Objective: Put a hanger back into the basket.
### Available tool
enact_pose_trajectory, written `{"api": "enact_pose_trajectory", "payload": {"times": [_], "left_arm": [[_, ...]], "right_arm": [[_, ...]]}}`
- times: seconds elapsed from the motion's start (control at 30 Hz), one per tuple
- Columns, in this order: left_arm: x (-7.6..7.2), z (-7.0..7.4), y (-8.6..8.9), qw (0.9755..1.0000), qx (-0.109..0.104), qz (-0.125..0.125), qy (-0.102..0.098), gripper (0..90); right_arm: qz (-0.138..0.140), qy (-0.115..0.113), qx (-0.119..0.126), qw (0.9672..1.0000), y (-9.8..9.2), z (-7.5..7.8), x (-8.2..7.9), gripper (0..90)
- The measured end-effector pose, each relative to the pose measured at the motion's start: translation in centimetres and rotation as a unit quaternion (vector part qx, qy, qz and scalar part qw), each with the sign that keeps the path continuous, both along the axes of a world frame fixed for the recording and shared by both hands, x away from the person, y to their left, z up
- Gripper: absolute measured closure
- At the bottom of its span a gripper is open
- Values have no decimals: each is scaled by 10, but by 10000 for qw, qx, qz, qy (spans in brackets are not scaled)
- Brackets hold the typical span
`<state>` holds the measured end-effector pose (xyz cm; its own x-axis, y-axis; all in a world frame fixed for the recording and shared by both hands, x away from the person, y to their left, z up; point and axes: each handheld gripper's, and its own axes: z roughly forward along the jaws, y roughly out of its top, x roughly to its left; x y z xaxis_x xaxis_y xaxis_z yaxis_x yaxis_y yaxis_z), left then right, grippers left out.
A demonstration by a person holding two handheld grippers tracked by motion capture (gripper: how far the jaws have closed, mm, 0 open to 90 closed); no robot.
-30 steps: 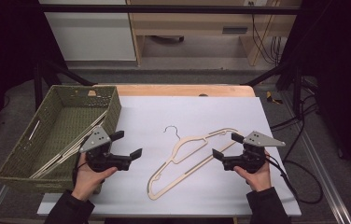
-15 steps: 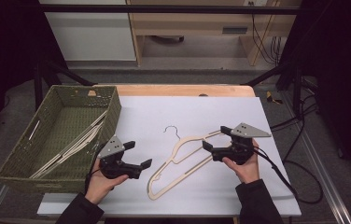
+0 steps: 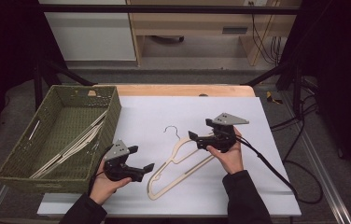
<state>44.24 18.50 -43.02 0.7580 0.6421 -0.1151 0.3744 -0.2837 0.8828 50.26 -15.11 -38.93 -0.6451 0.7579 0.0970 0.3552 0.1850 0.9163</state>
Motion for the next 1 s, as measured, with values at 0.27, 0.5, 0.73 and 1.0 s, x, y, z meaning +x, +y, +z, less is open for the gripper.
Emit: {"api": "enact_pose_trajectory", "payload": {"times": [0.27,0.5,0.73,1.0], "left_arm": [[1,-3,0,10000,40,-31,44,70],[1,-4,0,10000,71,-42,49,70],[2,-5,0,9999,76,-69,61,69],[2,-6,0,9999,73,-72,70,70]], "right_arm": [[-8,297,-283,9992,22,-12,22,210],[-10,523,-491,9974,37,-27,37,245],[-39,659,-599,9960,46,-40,49,273],[-85,898,-790,9928,58,-52,62,335]]}}
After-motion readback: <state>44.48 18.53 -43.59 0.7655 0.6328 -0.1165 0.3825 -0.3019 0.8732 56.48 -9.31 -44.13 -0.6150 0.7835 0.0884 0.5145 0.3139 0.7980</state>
